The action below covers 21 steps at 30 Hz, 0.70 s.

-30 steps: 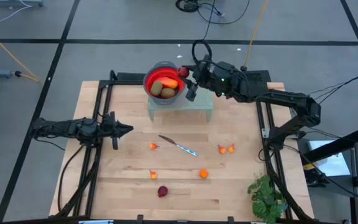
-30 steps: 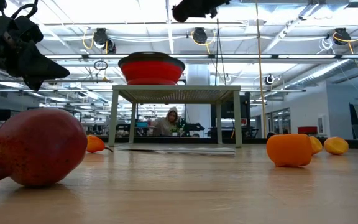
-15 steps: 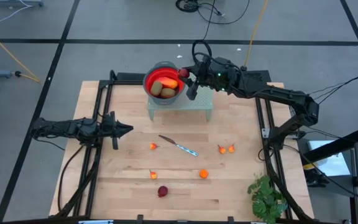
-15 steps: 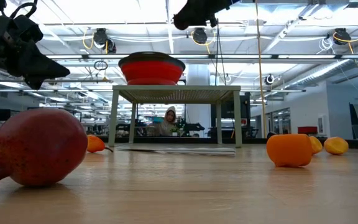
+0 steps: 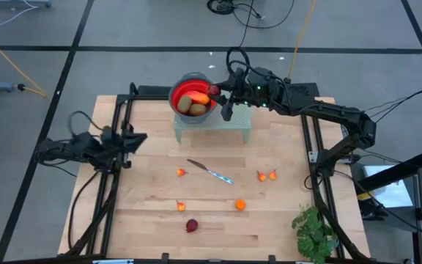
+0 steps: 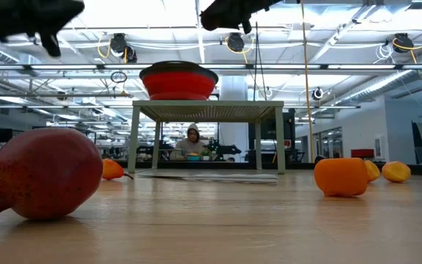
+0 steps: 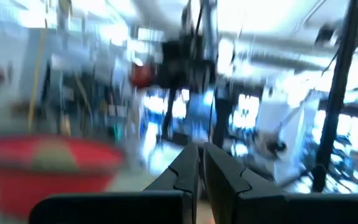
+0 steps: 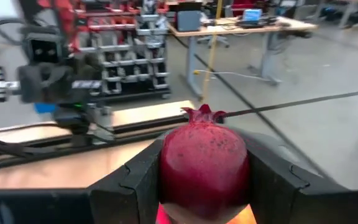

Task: Pick & Place Fruit
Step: Put the pomegranate into the red strainer bowl

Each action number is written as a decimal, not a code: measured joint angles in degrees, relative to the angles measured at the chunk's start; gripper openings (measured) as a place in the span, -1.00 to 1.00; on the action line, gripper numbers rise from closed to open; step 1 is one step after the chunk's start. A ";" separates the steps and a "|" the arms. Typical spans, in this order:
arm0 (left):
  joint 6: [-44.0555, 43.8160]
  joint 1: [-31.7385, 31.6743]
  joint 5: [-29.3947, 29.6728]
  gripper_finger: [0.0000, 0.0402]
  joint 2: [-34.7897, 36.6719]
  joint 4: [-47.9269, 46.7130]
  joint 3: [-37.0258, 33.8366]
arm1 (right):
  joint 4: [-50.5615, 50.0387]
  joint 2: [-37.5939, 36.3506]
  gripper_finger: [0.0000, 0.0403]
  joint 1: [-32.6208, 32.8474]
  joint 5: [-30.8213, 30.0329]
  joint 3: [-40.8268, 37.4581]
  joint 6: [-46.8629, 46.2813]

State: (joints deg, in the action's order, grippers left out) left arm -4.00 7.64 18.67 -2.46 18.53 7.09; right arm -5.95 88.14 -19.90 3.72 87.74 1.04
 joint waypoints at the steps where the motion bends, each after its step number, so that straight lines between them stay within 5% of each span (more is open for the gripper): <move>1: 2.46 0.00 -0.05 -0.87 -1.13 3.53 0.00 | 0.00 0.00 -0.12 0.00 1.22 0.00 -0.93; 7: 10.50 0.00 0.76 -0.87 -10.80 16.27 0.89 | 1.22 0.00 -0.12 0.00 7.80 0.00 -7.35; 21: 19.31 0.00 0.87 -0.87 -41.14 16.37 19.91 | 3.12 0.00 -0.12 0.00 21.16 -0.04 -18.85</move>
State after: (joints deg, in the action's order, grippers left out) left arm 15.31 7.64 19.53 -43.59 34.91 27.00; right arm -2.84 88.14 -19.90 24.88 87.70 -17.81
